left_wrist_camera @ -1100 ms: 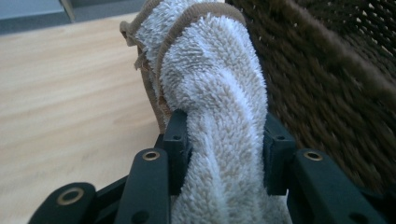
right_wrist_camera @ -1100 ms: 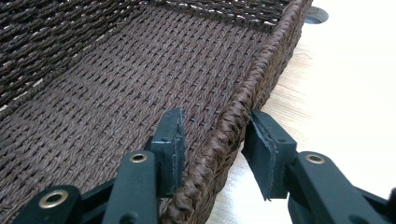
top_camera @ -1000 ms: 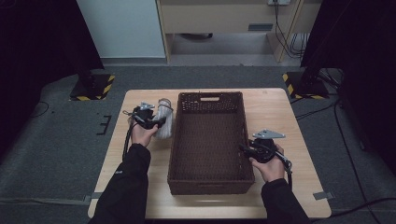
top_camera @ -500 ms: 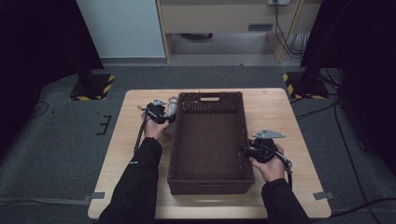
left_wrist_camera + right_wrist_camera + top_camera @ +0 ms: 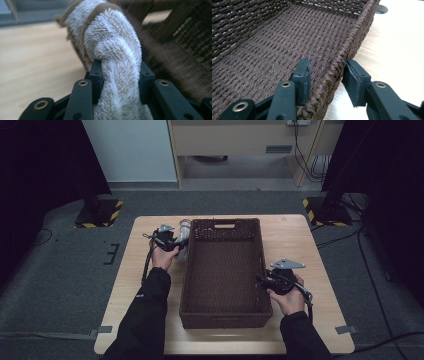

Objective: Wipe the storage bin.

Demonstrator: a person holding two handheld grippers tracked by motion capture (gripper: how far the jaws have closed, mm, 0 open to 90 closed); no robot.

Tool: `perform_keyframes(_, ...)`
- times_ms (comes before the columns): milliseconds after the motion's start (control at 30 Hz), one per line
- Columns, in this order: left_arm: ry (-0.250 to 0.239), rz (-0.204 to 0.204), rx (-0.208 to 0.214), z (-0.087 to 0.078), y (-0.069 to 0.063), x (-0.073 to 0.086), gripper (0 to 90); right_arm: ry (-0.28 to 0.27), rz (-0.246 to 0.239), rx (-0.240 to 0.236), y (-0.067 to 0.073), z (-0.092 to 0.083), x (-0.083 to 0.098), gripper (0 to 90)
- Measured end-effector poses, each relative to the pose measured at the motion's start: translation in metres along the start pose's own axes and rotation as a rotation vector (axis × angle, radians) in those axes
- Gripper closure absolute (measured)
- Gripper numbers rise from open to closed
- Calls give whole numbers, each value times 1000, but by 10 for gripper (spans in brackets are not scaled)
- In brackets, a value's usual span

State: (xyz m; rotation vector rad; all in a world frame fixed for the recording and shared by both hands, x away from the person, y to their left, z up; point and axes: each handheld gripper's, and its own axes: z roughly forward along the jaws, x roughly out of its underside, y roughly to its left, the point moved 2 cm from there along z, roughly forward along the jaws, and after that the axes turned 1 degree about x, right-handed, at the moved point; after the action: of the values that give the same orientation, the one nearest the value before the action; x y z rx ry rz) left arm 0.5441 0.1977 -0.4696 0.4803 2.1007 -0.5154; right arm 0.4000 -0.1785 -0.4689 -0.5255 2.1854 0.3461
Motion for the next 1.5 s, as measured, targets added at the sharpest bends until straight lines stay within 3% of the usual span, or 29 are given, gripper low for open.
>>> perform_keyframes(100, -1, 25, -5, -4, -2, -11, 642, 0, -9, 6, 0, 0, 0, 583)
perform_keyframes(233, 17, 23, -8, 3, 1, -9, 644, -1, -10, 6, 0, 0, 0, 582)
perform_keyframes(433, 162, 25, -29, 32, 6, 33, 651, -2, -2, 2, 0, 0, 0, 582)
perform_keyframes(533, 135, -26, -4, 33, 11, 45, 655, -2, -5, 4, 0, 0, 0, 583)
perform_keyframes(567, 135, -26, -4, 33, 11, 45, 656, -2, -5, 4, 0, 0, 0, 583)
perform_keyframes(700, 120, -35, 1, 23, 11, 36, 659, -1, -9, 5, 0, 0, 0, 583)
perform_keyframes(733, 86, -30, 7, 16, 9, 24, 659, -1, -8, 5, 0, 0, 0, 583)
perform_keyframes(767, 86, -30, 7, 16, 9, 24, 659, -1, -8, 5, 0, 0, 0, 583)
perform_keyframes(833, 40, -22, 22, 6, 6, 7, 658, -2, -8, 9, 1, 0, 0, 584)
perform_keyframes(867, 16, 8, 20, -2, 3, -9, 657, -2, -9, 9, 1, 0, 0, 584)
perform_keyframes(967, 23, 45, 8, -4, 0, -18, 655, -2, -9, 10, 1, 0, 0, 584)
perform_keyframes(1100, 38, 57, 10, 1, 0, -8, 658, -2, -8, 9, 1, 0, 0, 584)
perform_keyframes(1200, 95, 51, 22, 9, 2, 13, 660, -2, -9, 9, 1, 0, 0, 584)
perform_keyframes(1267, 109, 51, 19, 12, 2, 19, 660, -2, -9, 9, 1, 0, 0, 584)
perform_keyframes(1300, 139, 40, 20, 16, 3, 30, 660, -2, -9, 9, 1, 0, 0, 584)
perform_keyframes(1367, 150, 22, 25, 17, 4, 38, 661, -2, -9, 9, 1, 0, 0, 584)
perform_keyframes(1500, 151, -1, 45, 10, 5, 41, 660, 1, -12, 8, 1, 0, 0, 584)
